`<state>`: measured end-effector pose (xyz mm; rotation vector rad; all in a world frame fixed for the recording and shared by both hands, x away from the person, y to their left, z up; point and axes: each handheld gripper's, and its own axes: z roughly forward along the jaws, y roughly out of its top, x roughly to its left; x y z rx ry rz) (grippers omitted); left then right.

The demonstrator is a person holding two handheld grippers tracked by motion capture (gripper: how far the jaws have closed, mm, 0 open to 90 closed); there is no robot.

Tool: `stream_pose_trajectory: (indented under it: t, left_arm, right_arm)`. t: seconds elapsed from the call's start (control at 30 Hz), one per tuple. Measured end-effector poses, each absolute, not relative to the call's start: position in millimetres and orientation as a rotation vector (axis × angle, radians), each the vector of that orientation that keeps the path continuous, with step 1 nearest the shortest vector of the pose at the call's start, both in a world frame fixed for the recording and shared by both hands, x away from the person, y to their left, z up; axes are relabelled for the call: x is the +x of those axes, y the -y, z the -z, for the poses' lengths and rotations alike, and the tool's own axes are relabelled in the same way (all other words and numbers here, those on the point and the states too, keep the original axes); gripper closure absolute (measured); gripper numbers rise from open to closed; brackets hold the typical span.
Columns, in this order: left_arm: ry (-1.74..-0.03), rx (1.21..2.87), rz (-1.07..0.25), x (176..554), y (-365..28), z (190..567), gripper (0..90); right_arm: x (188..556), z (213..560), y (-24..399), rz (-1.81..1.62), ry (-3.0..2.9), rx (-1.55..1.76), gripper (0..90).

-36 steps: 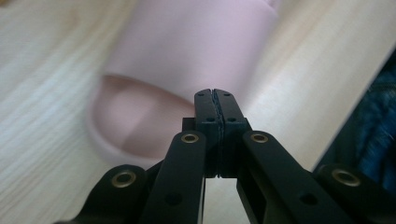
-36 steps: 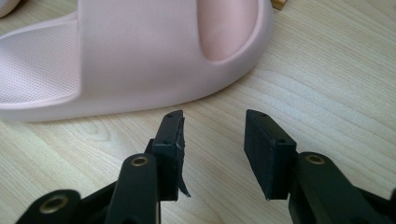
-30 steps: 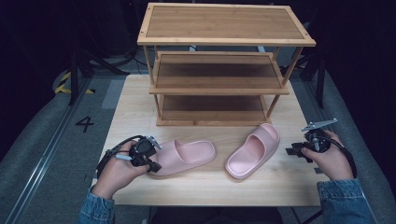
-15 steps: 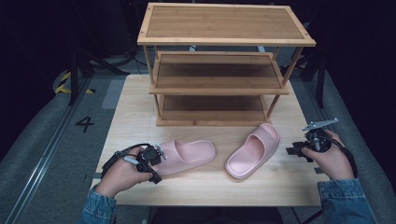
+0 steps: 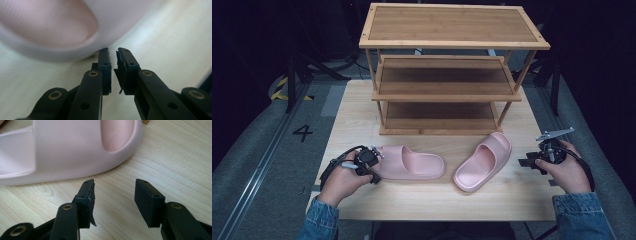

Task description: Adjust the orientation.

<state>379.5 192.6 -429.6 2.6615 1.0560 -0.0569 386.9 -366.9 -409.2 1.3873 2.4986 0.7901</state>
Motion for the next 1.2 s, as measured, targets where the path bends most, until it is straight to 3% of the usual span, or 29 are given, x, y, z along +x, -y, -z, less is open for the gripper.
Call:
stream_pose_trajectory:
  t: [0.3, 0.5, 0.63, 0.83, 0.9, 0.97, 1.2]
  left_arm:
    - [-1.095, 2.556, -0.151, 401.3, -190.3, 430.8, 76.4]
    - [-1.132, 2.524, -0.163, 406.1, -187.8, 430.4, 74.8]
    - [-1.227, 2.504, -0.122, 396.8, -183.7, 423.4, 61.5]
    - [-1.158, 2.47, -0.166, 376.3, -154.7, 398.9, 45.7]
    - [-1.097, 2.478, -0.19, 371.8, -146.2, 393.4, 46.3]
    - [-1.041, 2.494, -0.164, 368.2, -135.7, 389.6, 54.7]
    - [-0.884, 2.478, -0.122, 373.2, -92.3, 387.3, 60.2]
  right_arm:
    - [384.9, 413.0, 368.2, -0.794, -2.486, 1.401, 51.7]
    - [381.4, 412.6, 370.6, -0.801, -2.477, 1.403, 51.8]
    - [379.3, 410.5, 374.0, -0.804, -2.463, 1.413, 51.8]
    - [379.4, 409.0, 372.9, -0.814, -2.46, 1.415, 51.1]
    - [379.5, 408.9, 371.7, -0.812, -2.462, 1.412, 51.1]
    - [379.5, 409.1, 370.8, -0.814, -2.465, 1.409, 51.1]
    - [378.6, 409.5, 369.0, -0.816, -2.473, 1.407, 51.1]
